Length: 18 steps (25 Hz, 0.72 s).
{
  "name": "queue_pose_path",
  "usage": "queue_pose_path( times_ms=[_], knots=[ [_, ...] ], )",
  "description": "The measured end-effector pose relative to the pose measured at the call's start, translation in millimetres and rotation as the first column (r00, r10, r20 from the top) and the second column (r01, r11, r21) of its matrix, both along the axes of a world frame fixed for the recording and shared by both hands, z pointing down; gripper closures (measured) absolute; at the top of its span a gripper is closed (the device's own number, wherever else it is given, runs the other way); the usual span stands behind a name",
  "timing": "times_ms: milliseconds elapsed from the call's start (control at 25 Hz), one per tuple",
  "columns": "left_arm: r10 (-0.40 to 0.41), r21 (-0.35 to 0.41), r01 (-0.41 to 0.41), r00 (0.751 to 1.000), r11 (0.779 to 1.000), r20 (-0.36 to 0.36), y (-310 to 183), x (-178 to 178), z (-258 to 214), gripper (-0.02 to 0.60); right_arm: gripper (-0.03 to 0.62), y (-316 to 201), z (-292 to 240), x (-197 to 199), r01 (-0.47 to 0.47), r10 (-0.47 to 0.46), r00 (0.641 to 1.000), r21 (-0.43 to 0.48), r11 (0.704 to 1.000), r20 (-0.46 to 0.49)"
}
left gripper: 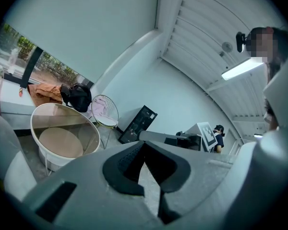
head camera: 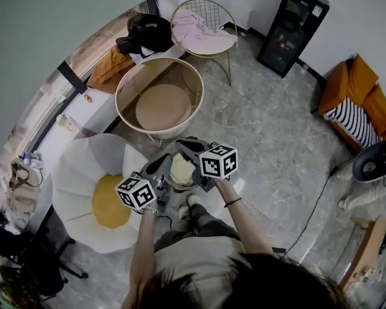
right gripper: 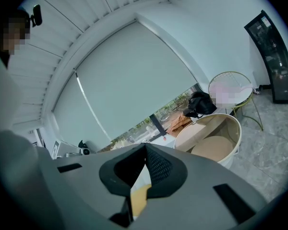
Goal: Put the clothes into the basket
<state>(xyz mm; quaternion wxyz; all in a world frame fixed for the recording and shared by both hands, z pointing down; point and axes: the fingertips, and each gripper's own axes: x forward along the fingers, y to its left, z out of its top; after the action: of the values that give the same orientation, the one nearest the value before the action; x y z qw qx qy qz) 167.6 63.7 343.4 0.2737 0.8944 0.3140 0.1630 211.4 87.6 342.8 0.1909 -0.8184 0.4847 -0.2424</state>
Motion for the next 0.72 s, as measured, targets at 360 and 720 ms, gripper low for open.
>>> queue_pose_path(
  times_ms=[360,720],
  knots=[
    [-0.005,0.021,0.005,1.0,1.0,-0.016,1,-1,-6,0.571,0.585,2,-10,-2,0.015,-0.014,1.0,0.022,1.0,-0.022],
    [-0.008,0.024,0.009,1.0,1.0,-0.023,6,1,-8,0.571,0.585,7,-11,-1,0.018,-0.017,1.0,0.023,1.0,-0.025]
  ],
)
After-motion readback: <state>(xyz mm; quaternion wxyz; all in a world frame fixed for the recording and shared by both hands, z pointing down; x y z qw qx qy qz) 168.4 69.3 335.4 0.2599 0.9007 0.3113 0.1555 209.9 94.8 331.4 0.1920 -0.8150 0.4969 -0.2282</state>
